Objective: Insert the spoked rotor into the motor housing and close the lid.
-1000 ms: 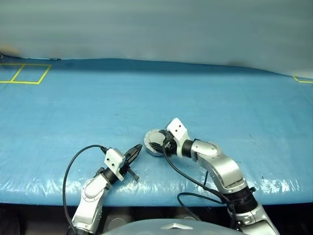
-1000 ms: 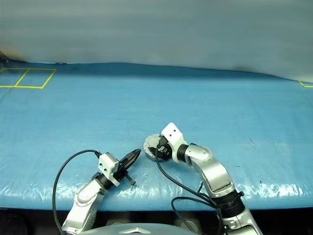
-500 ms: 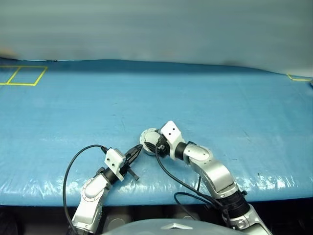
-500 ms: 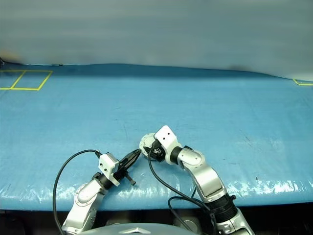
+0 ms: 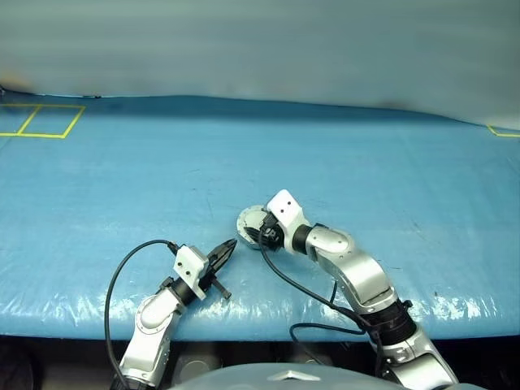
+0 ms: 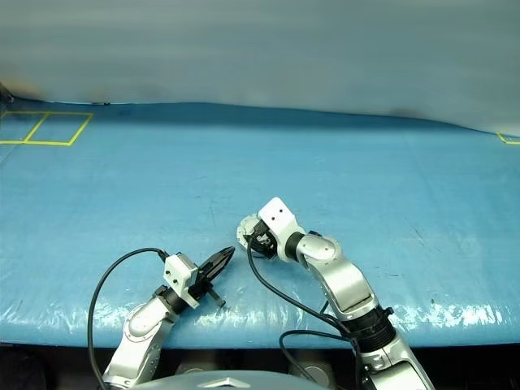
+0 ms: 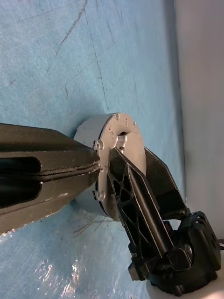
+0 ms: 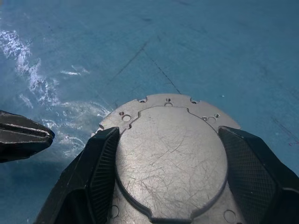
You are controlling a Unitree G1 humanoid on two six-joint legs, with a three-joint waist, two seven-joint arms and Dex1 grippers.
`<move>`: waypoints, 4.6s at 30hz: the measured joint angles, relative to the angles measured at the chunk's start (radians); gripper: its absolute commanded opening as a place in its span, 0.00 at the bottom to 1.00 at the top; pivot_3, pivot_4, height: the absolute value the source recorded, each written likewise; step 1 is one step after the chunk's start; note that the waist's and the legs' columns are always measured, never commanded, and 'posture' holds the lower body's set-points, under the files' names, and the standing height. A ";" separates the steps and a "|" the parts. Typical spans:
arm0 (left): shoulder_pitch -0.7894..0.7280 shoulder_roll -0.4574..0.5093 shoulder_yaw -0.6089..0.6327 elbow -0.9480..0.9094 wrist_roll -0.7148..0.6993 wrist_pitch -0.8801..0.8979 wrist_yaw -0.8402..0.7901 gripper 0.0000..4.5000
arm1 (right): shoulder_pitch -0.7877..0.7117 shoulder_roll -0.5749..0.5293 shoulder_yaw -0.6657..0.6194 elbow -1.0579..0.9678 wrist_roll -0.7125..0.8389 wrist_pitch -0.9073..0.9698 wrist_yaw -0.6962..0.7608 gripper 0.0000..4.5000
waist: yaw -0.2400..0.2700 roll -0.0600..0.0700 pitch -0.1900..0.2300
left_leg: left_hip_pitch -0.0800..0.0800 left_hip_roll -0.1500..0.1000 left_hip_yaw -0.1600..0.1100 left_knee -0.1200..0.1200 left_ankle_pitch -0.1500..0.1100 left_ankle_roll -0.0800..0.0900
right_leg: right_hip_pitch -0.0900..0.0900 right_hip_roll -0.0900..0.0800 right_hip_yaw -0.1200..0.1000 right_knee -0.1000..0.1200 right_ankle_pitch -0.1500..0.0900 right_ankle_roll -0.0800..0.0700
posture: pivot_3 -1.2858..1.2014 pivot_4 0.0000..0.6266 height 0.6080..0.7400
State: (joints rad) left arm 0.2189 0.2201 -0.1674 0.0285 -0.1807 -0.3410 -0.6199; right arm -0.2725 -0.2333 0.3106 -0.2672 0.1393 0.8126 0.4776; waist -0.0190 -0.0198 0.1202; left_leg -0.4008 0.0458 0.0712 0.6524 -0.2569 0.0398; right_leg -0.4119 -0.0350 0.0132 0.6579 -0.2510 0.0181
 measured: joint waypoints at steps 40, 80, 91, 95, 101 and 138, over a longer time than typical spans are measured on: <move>-0.011 -0.002 0.000 0.001 -0.001 0.001 0.007 0.00 | -0.018 -0.063 -0.005 0.068 0.058 -0.155 0.064 0.68 | 0.000 0.001 0.011 | -0.011 -0.001 0.000 0.006 0.000 0.000 | -0.003 0.007 -0.003 0.001 0.004 0.010 | 0.52 0.24 1.00; -0.011 -0.003 0.001 0.001 -0.001 0.001 0.008 0.00 | -0.058 -0.087 -0.011 0.136 0.047 -0.211 0.206 0.68 | 0.003 0.001 0.011 | -0.011 0.000 0.000 0.009 0.000 0.001 | -0.002 0.007 -0.002 0.002 0.004 0.010 | 0.52 0.24 1.00; -0.010 -0.002 0.001 0.001 -0.001 0.001 0.008 0.00 | -0.085 -0.087 -0.003 0.124 0.068 -0.159 0.201 0.68 | 0.005 0.001 0.011 | -0.011 -0.001 0.000 0.009 0.000 0.001 | -0.003 0.007 -0.002 0.002 0.004 0.010 | 0.52 0.24 1.00; -0.009 -0.002 0.001 0.001 -0.001 0.001 0.008 0.00 | -0.085 -0.115 0.026 0.151 0.032 -0.247 0.227 0.68 | 0.005 0.001 0.011 | -0.011 -0.001 0.001 0.010 0.000 0.001 | -0.002 0.009 -0.002 0.002 0.006 0.012 | 0.52 0.24 1.00; -0.006 -0.002 0.001 0.001 -0.001 0.001 0.009 0.00 | -0.101 -0.137 0.038 0.188 0.001 -0.325 0.277 0.68 | 0.005 0.001 0.011 | -0.011 -0.001 0.001 0.010 0.000 0.001 | -0.002 0.009 -0.002 0.002 0.007 0.014 | 0.52 0.24 1.00; -0.006 -0.004 0.002 0.002 -0.002 0.001 0.007 0.00 | -0.079 0.061 -0.051 0.140 0.023 -0.093 -0.059 0.68 | 0.007 0.001 0.011 | -0.011 -0.001 0.001 0.010 0.000 0.001 | -0.002 0.008 -0.002 0.003 0.007 0.015 | 0.52 0.24 1.00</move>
State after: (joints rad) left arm 0.2132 0.2166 -0.1649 0.0302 -0.1831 -0.3402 -0.6131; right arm -0.3514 -0.1727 0.2596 -0.1275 0.1624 0.7191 0.4186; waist -0.0125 -0.0187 0.1310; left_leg -0.4117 0.0446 0.0727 0.6628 -0.2572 0.0411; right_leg -0.4141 -0.0265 0.0114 0.6610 -0.2436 0.0329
